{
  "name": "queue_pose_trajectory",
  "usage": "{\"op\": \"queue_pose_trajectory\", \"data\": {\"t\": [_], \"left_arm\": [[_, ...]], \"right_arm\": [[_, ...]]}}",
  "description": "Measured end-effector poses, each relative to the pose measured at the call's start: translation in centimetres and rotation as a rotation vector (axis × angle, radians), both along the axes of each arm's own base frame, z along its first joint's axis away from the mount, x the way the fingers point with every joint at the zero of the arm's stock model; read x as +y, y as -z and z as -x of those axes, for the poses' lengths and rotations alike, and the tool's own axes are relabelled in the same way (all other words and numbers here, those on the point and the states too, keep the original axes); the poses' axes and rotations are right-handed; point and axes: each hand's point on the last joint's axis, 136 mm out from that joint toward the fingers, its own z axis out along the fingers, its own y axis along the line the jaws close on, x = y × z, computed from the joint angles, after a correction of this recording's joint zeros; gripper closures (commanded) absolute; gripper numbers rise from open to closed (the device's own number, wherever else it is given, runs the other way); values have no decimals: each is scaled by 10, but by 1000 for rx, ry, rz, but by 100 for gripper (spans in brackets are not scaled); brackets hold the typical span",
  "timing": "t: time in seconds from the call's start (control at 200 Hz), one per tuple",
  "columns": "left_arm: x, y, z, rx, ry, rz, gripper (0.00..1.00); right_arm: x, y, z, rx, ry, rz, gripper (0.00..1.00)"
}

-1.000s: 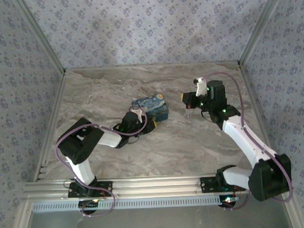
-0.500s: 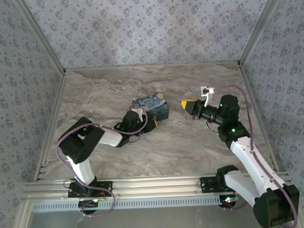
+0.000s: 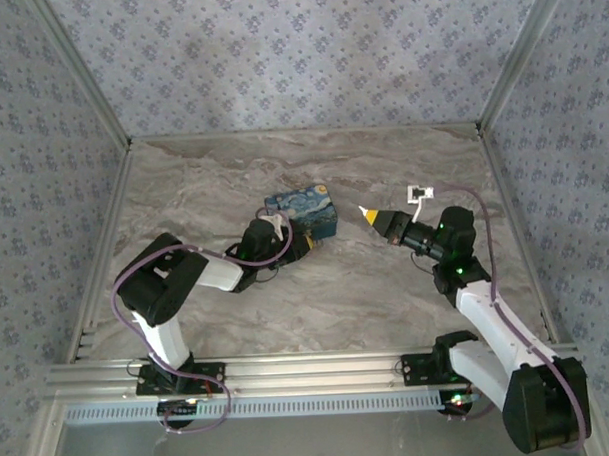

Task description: Unlock a padlock with a key

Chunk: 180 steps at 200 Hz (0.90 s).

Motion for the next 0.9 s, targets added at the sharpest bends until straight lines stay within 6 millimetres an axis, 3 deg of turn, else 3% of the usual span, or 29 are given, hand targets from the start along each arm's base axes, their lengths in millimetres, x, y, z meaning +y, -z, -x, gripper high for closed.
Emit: {"op": "queue_pose_trajectory", "data": {"t": [0.475,0.675,0.899], "left_arm": [[-5,-11,-6,30,-8,55,92],[-9,-18,-8,61,-16,94,92],[-12,-29,-13,74,-22,114,92]], "right_arm": [[-13,78,-17,294,141,-45,100],[9,111,-8,370,100,-6,100],[41,130,-4,405,34,-7,100]]}}
